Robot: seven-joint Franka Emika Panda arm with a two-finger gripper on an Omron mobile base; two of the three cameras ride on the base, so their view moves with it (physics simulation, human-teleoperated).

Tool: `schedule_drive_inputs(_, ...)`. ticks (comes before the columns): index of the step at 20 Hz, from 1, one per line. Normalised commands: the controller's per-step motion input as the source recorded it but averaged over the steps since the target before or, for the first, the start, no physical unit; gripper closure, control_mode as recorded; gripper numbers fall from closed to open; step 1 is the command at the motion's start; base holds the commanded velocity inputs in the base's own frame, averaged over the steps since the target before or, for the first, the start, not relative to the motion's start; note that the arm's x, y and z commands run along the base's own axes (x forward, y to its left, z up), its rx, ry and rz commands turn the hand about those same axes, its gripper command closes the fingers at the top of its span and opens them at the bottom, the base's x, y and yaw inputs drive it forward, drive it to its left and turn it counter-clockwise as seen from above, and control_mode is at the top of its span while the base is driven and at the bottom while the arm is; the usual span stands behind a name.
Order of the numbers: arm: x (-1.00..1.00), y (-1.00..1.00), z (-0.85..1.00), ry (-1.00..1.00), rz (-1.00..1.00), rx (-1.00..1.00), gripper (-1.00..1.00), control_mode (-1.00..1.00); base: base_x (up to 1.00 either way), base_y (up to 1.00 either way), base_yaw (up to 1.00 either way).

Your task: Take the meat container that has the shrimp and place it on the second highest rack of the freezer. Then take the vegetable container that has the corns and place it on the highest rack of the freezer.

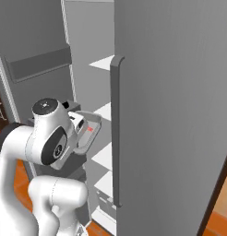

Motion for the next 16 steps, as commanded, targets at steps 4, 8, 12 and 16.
schedule_drive_inputs(4,0.42,0.00,0.00,-0.11,-0.08,0.00,1.00,-1.00,0.00,0.00,0.00)
schedule_drive_inputs(8,0.48,0.04,0.00,-0.03,-0.08,0.00,1.00,-1.00,0.00,0.00,0.00)
schedule_drive_inputs(12,0.47,-0.03,0.00,0.00,-0.01,0.00,1.00,-1.00,0.00,0.00,0.00)
schedule_drive_inputs(16,0.58,-0.05,0.00,0.03,0.00,0.00,1.00,-1.00,0.00,0.00,0.00)
